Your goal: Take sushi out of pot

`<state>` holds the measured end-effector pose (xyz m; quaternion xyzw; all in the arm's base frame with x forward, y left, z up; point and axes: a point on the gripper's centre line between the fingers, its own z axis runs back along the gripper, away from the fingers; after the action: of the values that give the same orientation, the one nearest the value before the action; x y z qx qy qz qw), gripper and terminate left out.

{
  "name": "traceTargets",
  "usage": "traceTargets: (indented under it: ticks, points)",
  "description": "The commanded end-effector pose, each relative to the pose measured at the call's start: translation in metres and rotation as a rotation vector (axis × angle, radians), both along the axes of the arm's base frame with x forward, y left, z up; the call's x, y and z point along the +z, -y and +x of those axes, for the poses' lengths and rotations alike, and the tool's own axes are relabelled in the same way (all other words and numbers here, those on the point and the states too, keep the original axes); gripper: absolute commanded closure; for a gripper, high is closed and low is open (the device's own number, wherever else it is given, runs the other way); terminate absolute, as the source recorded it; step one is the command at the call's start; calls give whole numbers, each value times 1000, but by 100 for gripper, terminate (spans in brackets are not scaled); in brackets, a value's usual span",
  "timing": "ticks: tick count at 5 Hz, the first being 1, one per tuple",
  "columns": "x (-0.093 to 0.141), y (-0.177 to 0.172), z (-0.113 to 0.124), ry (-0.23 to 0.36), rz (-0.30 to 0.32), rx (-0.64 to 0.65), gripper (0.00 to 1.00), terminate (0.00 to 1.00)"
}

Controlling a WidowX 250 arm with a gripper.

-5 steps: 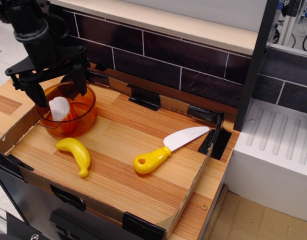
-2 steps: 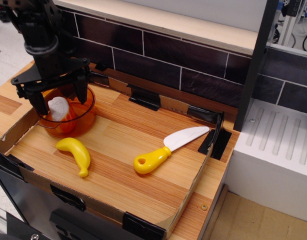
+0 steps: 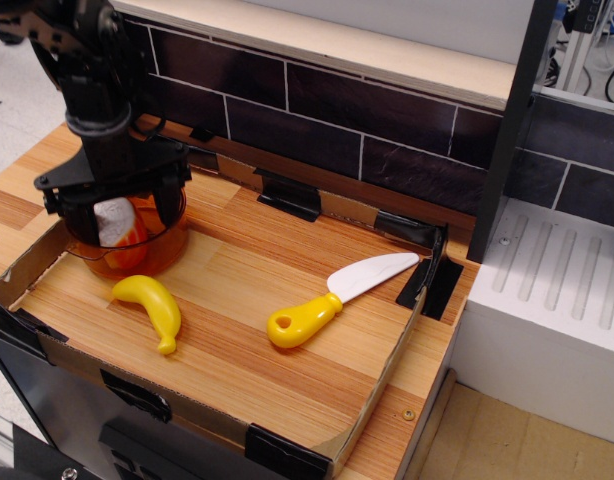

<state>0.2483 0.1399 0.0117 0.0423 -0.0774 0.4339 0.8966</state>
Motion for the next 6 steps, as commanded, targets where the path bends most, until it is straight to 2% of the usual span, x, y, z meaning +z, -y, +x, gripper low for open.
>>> traceTargets:
  ticks: [1, 3, 4, 5, 6]
  points:
    - [5, 3, 4, 31, 4, -21, 100, 0]
    - [23, -1, 10, 58, -11, -7, 100, 0]
    - [48, 0, 13, 78, -36, -25, 100, 0]
    - [88, 7, 12, 202, -42, -11, 100, 0]
    - [103, 38, -3, 200, -94, -107, 100, 0]
